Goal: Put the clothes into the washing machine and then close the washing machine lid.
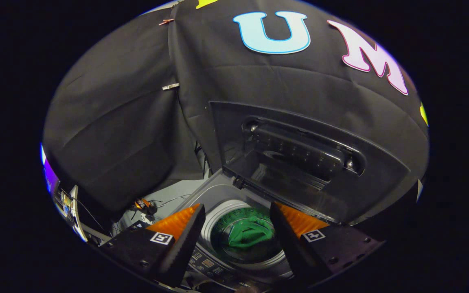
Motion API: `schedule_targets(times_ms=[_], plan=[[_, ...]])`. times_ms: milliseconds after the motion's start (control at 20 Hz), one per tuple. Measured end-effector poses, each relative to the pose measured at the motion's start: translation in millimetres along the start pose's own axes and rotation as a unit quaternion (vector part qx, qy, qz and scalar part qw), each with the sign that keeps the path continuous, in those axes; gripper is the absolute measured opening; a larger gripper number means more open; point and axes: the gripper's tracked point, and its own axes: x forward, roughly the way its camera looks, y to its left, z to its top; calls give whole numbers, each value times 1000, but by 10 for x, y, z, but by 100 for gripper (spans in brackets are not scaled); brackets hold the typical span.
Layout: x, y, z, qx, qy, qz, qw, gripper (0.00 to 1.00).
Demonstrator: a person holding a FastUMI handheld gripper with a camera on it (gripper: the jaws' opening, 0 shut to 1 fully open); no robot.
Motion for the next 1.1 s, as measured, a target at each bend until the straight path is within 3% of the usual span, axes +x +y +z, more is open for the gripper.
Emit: schedule_targets(times_ms=[450, 700, 1100], plan=[[-259, -15, 604, 2, -130, 7, 992, 99], [-353, -315, 882, 26, -187, -40, 981, 99], [-509, -974, 1135, 73, -262, -162, 948, 99]])
